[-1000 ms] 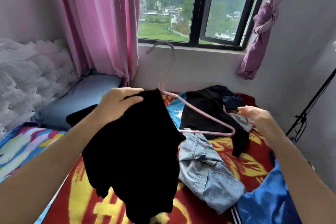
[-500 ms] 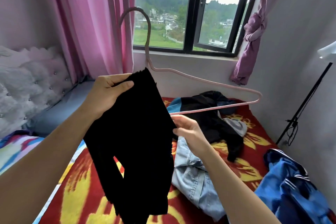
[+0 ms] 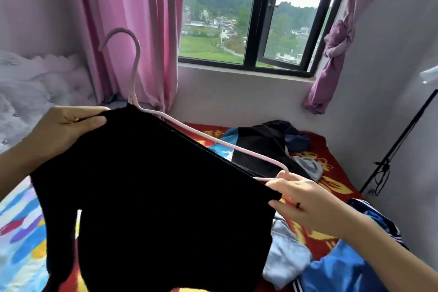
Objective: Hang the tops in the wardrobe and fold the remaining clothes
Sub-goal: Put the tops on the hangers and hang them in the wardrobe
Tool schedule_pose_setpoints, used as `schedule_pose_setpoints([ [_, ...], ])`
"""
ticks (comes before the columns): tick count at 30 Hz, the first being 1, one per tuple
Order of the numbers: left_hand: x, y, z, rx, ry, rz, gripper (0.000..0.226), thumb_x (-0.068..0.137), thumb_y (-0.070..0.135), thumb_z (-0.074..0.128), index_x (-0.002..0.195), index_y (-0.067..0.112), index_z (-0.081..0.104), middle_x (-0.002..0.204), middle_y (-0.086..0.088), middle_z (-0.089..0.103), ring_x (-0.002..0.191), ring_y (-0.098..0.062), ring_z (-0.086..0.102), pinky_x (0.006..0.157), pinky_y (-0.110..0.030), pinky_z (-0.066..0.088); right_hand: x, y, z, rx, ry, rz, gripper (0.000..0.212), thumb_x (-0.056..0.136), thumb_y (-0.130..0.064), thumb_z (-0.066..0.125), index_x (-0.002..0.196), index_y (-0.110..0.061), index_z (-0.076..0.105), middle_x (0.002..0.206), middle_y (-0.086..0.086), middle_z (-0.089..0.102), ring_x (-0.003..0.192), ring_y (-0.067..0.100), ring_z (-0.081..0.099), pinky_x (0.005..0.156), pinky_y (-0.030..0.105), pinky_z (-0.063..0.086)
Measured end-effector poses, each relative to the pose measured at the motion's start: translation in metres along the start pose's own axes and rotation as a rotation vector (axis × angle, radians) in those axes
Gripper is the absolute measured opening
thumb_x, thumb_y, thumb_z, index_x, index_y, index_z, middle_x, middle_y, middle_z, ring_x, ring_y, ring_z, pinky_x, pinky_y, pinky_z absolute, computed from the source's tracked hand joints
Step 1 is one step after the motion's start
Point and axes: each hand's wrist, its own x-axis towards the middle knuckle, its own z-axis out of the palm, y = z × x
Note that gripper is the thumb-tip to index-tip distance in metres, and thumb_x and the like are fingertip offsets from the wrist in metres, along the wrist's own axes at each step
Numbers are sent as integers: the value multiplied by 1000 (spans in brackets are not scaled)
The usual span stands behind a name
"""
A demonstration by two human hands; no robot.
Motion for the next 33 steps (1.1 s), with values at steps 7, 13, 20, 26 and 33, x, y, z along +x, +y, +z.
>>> schedule_pose_setpoints([
  [7, -20, -12, -2, 419, -97, 257, 72, 86, 70, 39, 92, 8, 76, 97, 17, 70, 94, 33, 44, 88, 2, 36, 11, -5, -29, 42, 167, -21, 24, 93, -45, 48, 81, -25, 53, 69, -16, 43, 61, -6, 39, 56, 13, 36],
  [13, -16, -4, 38, 436, -64, 469, 71, 92, 63, 36, 105, 2, 70, 105, 55, 45, 99, 30, 44, 89, -3, 36, 84, -27, -10, 412, 438, 390, 24, 90, -23, 58, 71, -9, 62, 60, 10, 58, 51, 18, 46, 54, 19, 37],
  [20, -27, 17, 73, 332, -137, 496, 62, 90, 64, 36, 116, 17, 67, 89, 19, 66, 84, 1, 63, 75, -12, 44, 136, -55, 10, 261, 159, 442, 16, 84, -13, 58, 83, -10, 74, 67, -7, 61, 68, 4, 54, 66, 7, 37],
  [26, -23, 17, 68, 287, -169, 460, 72, 85, 70, 35, 111, 13, 70, 86, 34, 59, 81, 14, 56, 74, -4, 37, 141, -45, -7, -28, -330, 343, 22, 91, -31, 56, 75, -19, 66, 62, -11, 49, 74, 15, 49, 70, 25, 43],
  [33, -15, -4, 16, 316, 35, 204, 37, 80, 30, 54, 72, 66, 59, 69, 44, 56, 69, 27, 50, 68, 4, 33, 128, -12, -42, -88, -430, 408, 30, 91, -32, 57, 62, -25, 54, 74, -8, 43, 70, 11, 45, 77, 29, 38],
])
